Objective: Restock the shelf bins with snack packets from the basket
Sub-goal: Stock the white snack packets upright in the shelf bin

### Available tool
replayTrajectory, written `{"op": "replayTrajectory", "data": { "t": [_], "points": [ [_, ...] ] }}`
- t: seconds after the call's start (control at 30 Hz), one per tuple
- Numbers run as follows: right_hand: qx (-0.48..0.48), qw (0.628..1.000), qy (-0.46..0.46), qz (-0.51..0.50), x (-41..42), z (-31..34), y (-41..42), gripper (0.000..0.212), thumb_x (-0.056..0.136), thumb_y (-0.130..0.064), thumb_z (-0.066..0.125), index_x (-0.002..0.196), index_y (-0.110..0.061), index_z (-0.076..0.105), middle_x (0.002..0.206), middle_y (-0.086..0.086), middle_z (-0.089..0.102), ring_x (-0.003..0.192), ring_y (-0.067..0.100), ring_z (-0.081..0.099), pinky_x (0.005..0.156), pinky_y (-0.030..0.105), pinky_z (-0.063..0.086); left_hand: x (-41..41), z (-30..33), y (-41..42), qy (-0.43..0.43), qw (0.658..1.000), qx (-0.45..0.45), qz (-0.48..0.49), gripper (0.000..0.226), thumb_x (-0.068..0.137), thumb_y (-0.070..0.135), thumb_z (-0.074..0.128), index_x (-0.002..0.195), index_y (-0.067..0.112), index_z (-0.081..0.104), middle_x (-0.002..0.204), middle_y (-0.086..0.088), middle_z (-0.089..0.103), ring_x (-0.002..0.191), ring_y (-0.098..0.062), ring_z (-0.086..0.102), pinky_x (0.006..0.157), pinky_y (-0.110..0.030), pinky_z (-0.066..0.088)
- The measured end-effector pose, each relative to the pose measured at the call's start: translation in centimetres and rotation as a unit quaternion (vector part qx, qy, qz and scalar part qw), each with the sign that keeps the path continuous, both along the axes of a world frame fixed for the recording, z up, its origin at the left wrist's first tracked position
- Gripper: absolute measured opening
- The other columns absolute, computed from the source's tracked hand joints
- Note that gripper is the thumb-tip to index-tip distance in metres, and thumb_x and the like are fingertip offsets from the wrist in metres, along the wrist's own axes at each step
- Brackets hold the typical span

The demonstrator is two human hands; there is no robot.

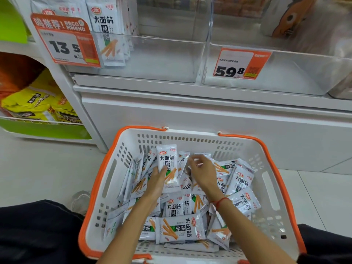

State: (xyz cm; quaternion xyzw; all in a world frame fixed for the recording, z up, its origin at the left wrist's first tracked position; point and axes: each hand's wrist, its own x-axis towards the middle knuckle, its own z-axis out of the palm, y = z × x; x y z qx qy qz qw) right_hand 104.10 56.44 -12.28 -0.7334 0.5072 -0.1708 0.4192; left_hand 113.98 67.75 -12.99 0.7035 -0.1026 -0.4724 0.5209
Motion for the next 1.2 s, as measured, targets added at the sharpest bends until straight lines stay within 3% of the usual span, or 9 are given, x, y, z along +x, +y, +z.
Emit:
{"op": "replayTrajectory", "data": {
  "t": [0.17, 0.3, 0.4, 0.5, 0.6, 0.7, 0.83, 1.03, 1.2],
  "points": [
    [-0.124, 0.923, 0.356, 0.072, -4.2, -2.2, -1.7, 0.047, 0.089, -0.036, 0.054, 0.124, -0.006, 0.048, 0.127, 0.012, 0.045, 0.122, 0.03, 0.038, 0.1, 0.036, 0.035, 0.8, -0.5, -0.3, 0.055, 0.998, 0.0, 0.039, 0.048, 0.101, 0.035, 0.038, 0.144, 0.016, 0.03, 0.136, 0.006, 0.037, 0.135, -0.025, 0.035, 0.112, -0.04, 0.026],
    [-0.145, 0.945, 0.283, 0.08, -3.8, -2.8, -0.3, 0.029, 0.088, -0.012, 0.053, 0.117, -0.006, 0.051, 0.119, 0.012, 0.049, 0.11, 0.029, 0.045, 0.083, 0.035, 0.041, 0.9, -1.5, -0.2, 0.077, 0.996, -0.006, 0.052, 0.047, 0.097, 0.038, 0.044, 0.138, 0.015, 0.041, 0.135, -0.012, 0.051, 0.124, -0.031, 0.049, 0.106, -0.052, 0.037],
    [-0.05, 0.973, 0.211, 0.082, -2.9, -2.2, -0.3, 0.029, 0.088, -0.001, 0.049, 0.115, -0.009, 0.043, 0.092, 0.01, 0.056, 0.075, 0.028, 0.052, 0.056, 0.032, 0.038, 1.0, -1.4, 0.4, 0.031, 0.999, 0.02, 0.031, 0.047, 0.101, 0.035, 0.038, 0.143, 0.015, 0.035, 0.137, -0.007, 0.048, 0.125, -0.027, 0.047, 0.107, -0.048, 0.037],
    [0.059, 0.997, 0.051, 0.009, -2.6, -0.9, -0.9, 0.023, 0.092, -0.002, 0.048, 0.114, -0.009, 0.043, 0.082, 0.007, 0.06, 0.062, 0.022, 0.057, 0.057, 0.035, 0.049, 1.1, -1.5, 0.9, -0.01, 0.999, 0.033, 0.023, 0.049, 0.103, 0.033, 0.031, 0.149, 0.018, 0.023, 0.144, -0.003, 0.039, 0.131, -0.024, 0.041, 0.106, -0.037, 0.033],
    [0.272, 0.946, -0.167, -0.053, -2.4, 1.2, -1.5, 0.03, 0.089, 0.007, 0.053, 0.114, -0.009, 0.046, 0.083, 0.007, 0.062, 0.063, 0.015, 0.058, 0.05, 0.019, 0.051, 1.1, -1.6, 0.7, -0.002, 0.999, 0.02, 0.046, 0.043, 0.103, 0.027, 0.033, 0.144, 0.016, 0.028, 0.134, -0.002, 0.046, 0.116, -0.021, 0.049, 0.092, -0.033, 0.039],
    [0.395, 0.894, -0.209, -0.014, -2.0, 1.2, -0.6, 0.029, 0.089, 0.0, 0.059, 0.111, -0.017, 0.052, 0.085, 0.007, 0.067, 0.072, 0.015, 0.063, 0.057, 0.019, 0.052, 0.8, -1.7, 0.4, 0.028, 0.996, 0.012, 0.082, 0.04, 0.102, 0.023, 0.035, 0.141, 0.014, 0.032, 0.13, -0.006, 0.049, 0.108, -0.02, 0.05, 0.086, -0.032, 0.041],
    [0.302, 0.939, -0.161, 0.025, -0.8, -0.5, 1.6, 0.027, 0.084, -0.006, 0.068, 0.104, -0.02, 0.055, 0.09, 0.01, 0.061, 0.071, 0.015, 0.06, 0.06, 0.023, 0.047, 0.0, -1.3, -0.2, 0.068, 0.994, 0.013, 0.085, 0.051, 0.099, 0.039, 0.038, 0.143, 0.014, 0.034, 0.144, -0.005, 0.039, 0.128, -0.025, 0.042, 0.108, -0.039, 0.031],
    [0.101, 0.988, -0.112, 0.032, 0.4, -1.5, 4.0, 0.029, 0.08, -0.017, 0.074, 0.104, -0.028, 0.062, 0.08, 0.004, 0.065, 0.073, 0.014, 0.065, 0.069, 0.029, 0.056, -0.7, -1.1, -0.6, 0.082, 0.993, 0.003, 0.084, 0.066, 0.083, 0.048, 0.048, 0.139, 0.013, 0.04, 0.137, -0.014, 0.049, 0.123, -0.03, 0.049, 0.102, -0.044, 0.04],
    [0.063, 0.99, -0.089, 0.089, 0.8, -1.3, 4.0, 0.025, 0.08, -0.021, 0.074, 0.103, -0.024, 0.063, 0.083, 0.001, 0.066, 0.079, 0.014, 0.063, 0.076, 0.031, 0.054, -0.6, -0.8, -0.5, 0.067, 0.994, -0.027, 0.082, 0.022, 0.096, 0.014, 0.048, 0.118, 0.013, 0.053, 0.112, -0.006, 0.062, 0.104, -0.023, 0.058, 0.092, -0.036, 0.046]
  ]
}}
